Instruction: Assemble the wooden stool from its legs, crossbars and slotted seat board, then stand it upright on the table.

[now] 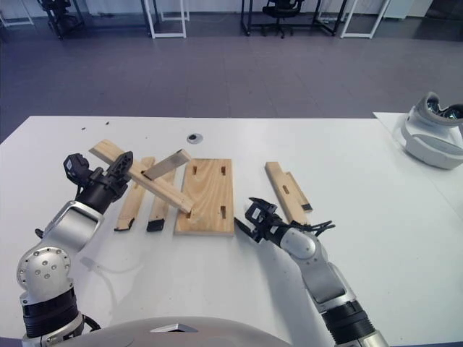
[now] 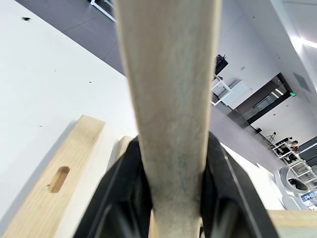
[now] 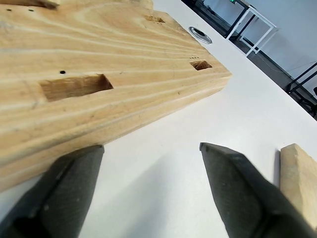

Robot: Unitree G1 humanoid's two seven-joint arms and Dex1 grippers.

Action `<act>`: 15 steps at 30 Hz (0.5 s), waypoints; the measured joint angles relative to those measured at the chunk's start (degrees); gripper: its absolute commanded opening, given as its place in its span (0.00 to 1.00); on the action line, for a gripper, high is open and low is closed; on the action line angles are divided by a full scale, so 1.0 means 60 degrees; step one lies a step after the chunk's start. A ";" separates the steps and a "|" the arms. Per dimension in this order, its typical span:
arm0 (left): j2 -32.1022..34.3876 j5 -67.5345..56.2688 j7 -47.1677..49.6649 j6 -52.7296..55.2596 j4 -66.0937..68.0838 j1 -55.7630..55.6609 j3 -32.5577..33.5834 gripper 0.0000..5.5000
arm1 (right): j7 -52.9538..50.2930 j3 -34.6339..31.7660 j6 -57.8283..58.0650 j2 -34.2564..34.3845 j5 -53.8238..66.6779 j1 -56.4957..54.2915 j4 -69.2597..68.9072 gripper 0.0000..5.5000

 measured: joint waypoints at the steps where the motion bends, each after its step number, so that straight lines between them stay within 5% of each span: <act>1: 0.0149 -0.0122 0.0253 0.0176 -0.0224 0.0069 -0.0015 0.18 | 0.0005 0.0009 0.0017 0.0013 -0.0019 0.0027 -0.0040 0.66; 9: 0.0741 -0.0123 0.1250 0.0426 -0.0952 0.0103 -0.0355 0.18 | 0.0315 0.0058 0.0117 0.0184 0.0335 0.0204 -0.0326 0.66; 15: 0.0844 0.2021 0.0403 -0.0523 -0.0465 -0.0459 -0.1566 0.18 | 0.0927 0.0305 0.0116 0.0352 0.0733 0.0185 -0.0617 0.66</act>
